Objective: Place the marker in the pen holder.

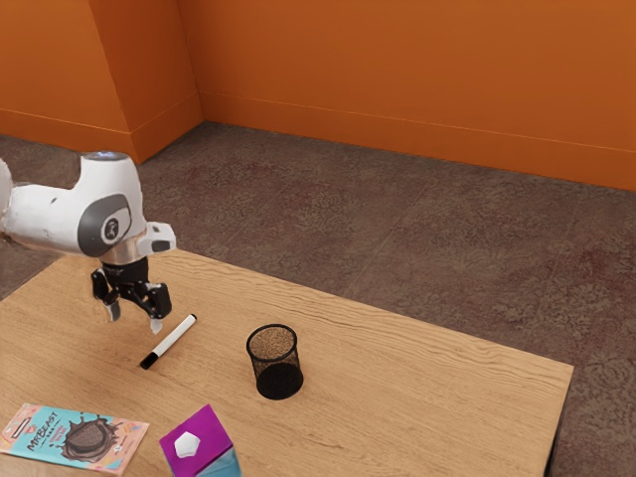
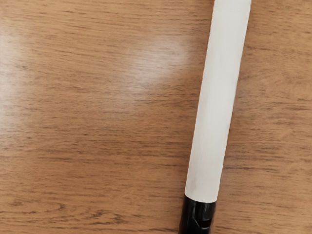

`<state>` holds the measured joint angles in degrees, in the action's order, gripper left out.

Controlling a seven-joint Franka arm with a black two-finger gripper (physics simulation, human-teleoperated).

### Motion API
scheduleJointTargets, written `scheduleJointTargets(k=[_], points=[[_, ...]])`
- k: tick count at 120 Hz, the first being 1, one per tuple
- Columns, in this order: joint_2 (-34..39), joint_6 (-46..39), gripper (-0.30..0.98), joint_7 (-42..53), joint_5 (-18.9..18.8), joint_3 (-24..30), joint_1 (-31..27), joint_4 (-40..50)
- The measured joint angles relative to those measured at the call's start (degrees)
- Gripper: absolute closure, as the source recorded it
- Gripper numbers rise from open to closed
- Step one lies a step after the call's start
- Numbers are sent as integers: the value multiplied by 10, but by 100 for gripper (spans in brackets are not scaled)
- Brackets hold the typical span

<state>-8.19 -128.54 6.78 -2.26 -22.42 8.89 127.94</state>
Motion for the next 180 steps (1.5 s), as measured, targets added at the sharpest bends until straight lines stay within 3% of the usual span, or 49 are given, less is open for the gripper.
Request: scheduleJointTargets(k=[49, 84, 110, 157, 180], points=[[-47, -52, 15, 36, 25, 4, 8, 27], [-54, -65, 53, 51, 30, 4, 8, 26], [-58, -68, 70, 57, 29, 4, 8, 26], [-49, -68, 79, 43, 22, 4, 8, 26], [61, -9, 79, 36, 11, 1, 22, 21]])
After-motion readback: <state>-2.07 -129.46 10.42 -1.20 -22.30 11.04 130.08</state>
